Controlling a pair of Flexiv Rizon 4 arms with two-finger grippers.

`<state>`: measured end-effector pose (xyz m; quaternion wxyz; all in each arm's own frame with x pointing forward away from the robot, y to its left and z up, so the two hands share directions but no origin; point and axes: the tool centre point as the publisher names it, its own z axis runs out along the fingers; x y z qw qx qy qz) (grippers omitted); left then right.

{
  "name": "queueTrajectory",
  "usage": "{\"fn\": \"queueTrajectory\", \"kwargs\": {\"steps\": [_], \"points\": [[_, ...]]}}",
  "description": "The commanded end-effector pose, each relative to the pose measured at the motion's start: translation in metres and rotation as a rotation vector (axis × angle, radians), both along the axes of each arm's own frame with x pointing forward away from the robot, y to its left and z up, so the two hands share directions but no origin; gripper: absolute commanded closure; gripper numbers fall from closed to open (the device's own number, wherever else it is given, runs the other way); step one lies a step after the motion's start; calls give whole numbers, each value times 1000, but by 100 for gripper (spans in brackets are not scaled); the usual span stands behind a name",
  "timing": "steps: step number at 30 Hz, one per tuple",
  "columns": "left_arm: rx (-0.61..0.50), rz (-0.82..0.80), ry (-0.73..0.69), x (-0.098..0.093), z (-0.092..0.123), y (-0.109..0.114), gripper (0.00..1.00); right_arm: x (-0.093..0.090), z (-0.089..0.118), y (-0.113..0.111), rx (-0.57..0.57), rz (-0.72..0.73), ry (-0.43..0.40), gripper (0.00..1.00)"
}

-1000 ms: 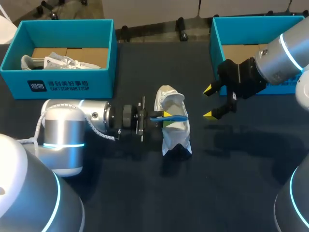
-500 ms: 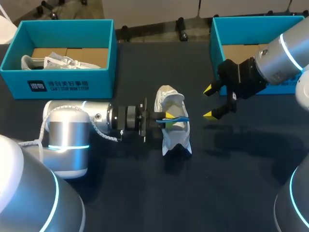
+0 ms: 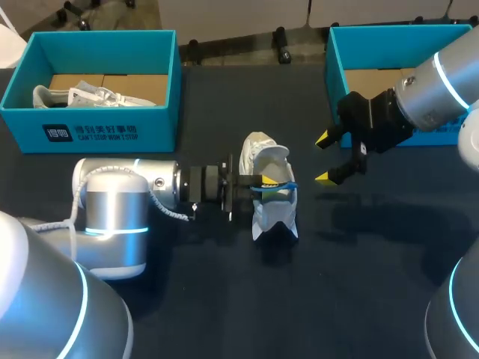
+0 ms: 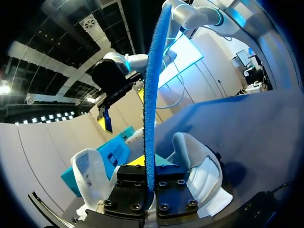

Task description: Take the shoe out of the shoebox, open the shoe tongue, remove and reinsert the insole, then place the shoe into the shoebox

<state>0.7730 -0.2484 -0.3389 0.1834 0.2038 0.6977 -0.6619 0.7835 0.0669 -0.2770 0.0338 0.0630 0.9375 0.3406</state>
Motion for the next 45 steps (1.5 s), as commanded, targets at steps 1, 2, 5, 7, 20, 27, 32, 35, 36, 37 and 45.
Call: {"fn": "queueTrajectory", "kwargs": {"steps": [1,2,5,7,20,27,32,35,36,37,45], "points": [[8,1,1,0,-1,-1,100,0,-1,1,-2,-1,-1,0],[10,2,2,0,-2,0,100,0,-1,1,-2,-1,-1,0],[20,5,3,0,-4,3,100,0,-1,1,-2,-1,-1,0],[28,12,6,1,-6,5,100,0,-1,1,-2,-1,-1,0],[25,29,-6,-3,7,10,4,0,-1,1,-2,-1,-1,0],[14,29,-29,-3,22,14,5,0,-1,1,-2,-1,-1,0],[9,28,-43,-5,34,20,16,0,-1,1,-2,-1,-1,0],[5,24,-46,-10,37,23,30,0,-1,1,-2,-1,-1,0],[3,19,-46,-11,37,23,38,0,-1,1,-2,-1,-1,0],[3,18,-47,-12,37,23,52,0,-1,1,-2,-1,-1,0],[19,2,-39,-17,29,24,90,0,-1,1,-2,-1,-1,0]]}}
